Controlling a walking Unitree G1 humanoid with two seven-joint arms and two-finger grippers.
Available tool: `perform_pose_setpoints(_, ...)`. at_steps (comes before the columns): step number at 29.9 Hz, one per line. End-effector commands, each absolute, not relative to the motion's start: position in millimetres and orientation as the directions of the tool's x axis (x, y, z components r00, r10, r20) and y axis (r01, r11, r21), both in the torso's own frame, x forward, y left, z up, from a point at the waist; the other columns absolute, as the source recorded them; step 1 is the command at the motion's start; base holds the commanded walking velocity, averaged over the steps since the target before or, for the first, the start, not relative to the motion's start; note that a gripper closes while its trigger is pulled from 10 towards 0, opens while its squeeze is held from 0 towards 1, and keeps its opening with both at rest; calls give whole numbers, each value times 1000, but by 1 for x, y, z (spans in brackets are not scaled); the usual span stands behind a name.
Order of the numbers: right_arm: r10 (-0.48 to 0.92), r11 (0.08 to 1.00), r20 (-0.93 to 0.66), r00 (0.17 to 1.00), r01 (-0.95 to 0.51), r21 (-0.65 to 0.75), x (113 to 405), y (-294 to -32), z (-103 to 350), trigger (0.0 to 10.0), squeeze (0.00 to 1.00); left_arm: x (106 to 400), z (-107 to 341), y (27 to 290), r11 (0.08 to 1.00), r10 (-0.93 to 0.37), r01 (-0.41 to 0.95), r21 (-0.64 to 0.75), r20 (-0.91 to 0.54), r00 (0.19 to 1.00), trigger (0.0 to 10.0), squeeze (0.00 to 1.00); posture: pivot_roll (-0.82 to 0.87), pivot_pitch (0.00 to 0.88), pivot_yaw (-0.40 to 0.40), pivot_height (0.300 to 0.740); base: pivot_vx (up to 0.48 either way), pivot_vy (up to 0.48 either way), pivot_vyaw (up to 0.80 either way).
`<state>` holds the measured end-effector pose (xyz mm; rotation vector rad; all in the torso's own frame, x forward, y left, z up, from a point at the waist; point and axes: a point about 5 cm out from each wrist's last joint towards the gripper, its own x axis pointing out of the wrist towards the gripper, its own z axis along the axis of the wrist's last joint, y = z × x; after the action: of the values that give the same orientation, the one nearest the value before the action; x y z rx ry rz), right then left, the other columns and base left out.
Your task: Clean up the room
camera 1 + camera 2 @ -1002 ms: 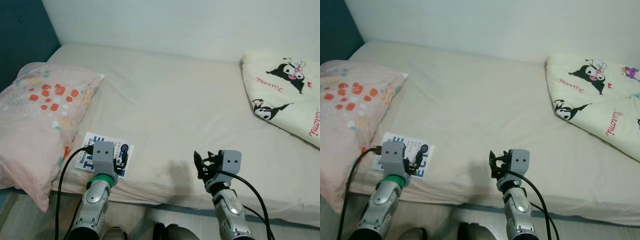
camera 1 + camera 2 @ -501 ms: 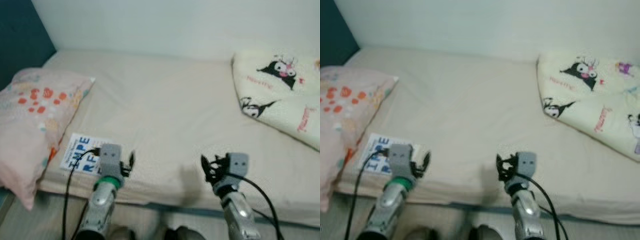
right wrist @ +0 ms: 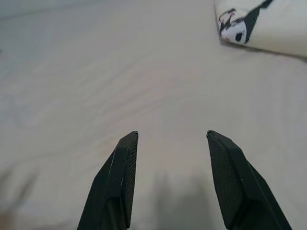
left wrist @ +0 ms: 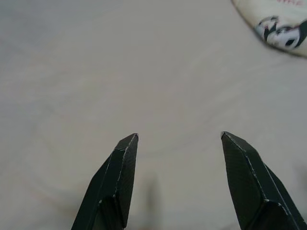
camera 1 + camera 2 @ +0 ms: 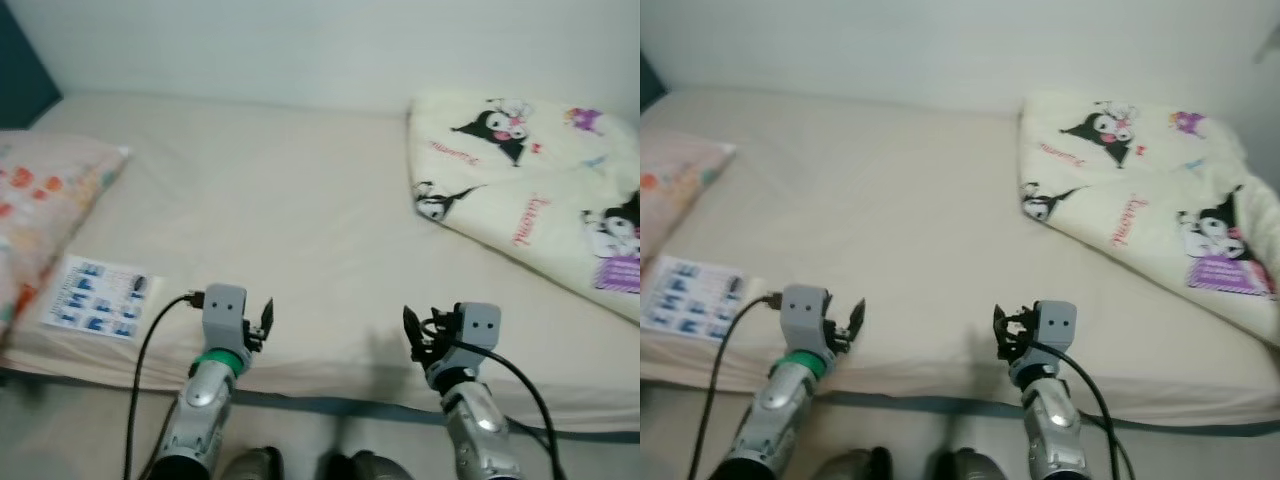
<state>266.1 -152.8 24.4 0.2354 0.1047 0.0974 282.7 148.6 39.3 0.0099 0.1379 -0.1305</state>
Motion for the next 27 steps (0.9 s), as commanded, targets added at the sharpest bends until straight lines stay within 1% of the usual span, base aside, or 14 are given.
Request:
perform_pose_setpoints(1, 105, 971, -118, 987, -76, 225, 262, -156, 20, 10000, 0, 277, 33, 147, 991, -131, 132, -5, -166, 977, 10000, 0, 36, 100, 19, 735, 0, -368, 0)
perform_pose_setpoints(3, 109, 972, -118, 987, -80, 222, 262, -156, 20, 10000, 0, 277, 33, 147, 991, -131, 133, -4, -166, 977, 10000, 0, 36, 100, 19, 735, 0, -368, 0)
perform_pose_setpoints(5, 110, 972, -118, 987, -82, 221, 262, -156, 20, 10000, 0, 277, 33, 147, 991, -133, 134, -4, -166, 977, 10000, 0, 36, 100, 19, 735, 0, -368, 531)
perform_pose_setpoints(10, 110, 972, -121, 987, -82, 220, 262, -155, 20, 10000, 0, 277, 33, 147, 990, -137, 139, -3, -167, 976, 10000, 0, 36, 104, 21, 735, 0, -368, 800)
perform_pose_setpoints(11, 99, 968, -119, 988, -68, 240, 261, -156, 19, 10000, 0, 277, 33, 146, 990, -138, 140, -4, -167, 976, 10000, 0, 36, 104, 21, 735, 0, -368, 0)
perform_pose_setpoints(27, 87, 969, -133, 987, -53, 240, 260, -159, 18, 10000, 0, 276, 33, 145, 989, -148, 150, -3, -172, 974, 10000, 0, 36, 116, 24, 735, 0, -367, 0)
